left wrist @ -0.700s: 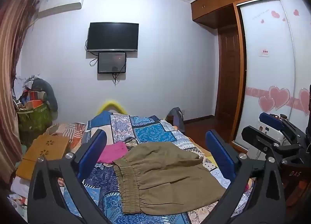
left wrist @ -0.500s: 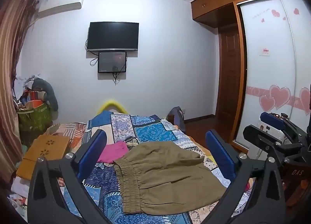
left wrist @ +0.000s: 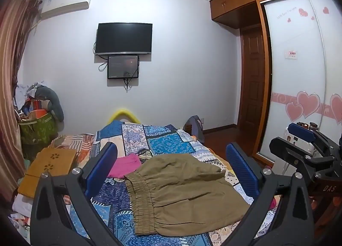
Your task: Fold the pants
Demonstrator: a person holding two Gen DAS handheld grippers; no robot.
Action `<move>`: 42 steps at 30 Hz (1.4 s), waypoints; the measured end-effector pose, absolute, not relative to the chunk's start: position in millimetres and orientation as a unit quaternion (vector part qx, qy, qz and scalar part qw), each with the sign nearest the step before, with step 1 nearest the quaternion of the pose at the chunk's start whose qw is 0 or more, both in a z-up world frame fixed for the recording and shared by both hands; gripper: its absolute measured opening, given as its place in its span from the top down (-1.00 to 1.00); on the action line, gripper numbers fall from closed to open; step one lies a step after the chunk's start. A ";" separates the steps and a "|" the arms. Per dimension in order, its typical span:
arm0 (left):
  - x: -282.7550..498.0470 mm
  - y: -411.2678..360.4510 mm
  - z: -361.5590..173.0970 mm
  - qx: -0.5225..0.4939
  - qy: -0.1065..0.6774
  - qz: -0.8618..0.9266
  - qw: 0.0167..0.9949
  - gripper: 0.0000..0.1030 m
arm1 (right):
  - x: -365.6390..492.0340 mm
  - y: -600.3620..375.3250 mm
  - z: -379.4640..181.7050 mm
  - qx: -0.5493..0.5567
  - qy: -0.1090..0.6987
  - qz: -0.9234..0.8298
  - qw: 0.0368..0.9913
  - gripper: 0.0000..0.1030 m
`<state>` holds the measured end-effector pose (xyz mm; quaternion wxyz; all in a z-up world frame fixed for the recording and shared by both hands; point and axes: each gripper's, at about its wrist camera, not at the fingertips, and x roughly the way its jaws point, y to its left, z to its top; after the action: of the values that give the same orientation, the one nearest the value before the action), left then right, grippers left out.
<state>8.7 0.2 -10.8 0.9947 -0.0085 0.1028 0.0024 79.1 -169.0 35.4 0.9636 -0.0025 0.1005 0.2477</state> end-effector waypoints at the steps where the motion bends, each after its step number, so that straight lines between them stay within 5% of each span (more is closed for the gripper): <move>1: 8.6 0.2 -11.2 -0.008 0.103 0.002 0.995 -1.00 | 79.8 -169.3 35.0 -0.003 0.101 0.247 0.964 -0.99; 42: 13.2 -4.5 -11.3 0.003 0.106 -0.004 0.994 -1.00 | 83.2 -174.4 31.8 -0.002 0.108 0.230 0.967 -0.99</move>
<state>13.2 -4.5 -11.3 0.9944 0.0033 0.1059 -0.0044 83.2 -174.4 31.8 0.9672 -0.0019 0.1076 0.2302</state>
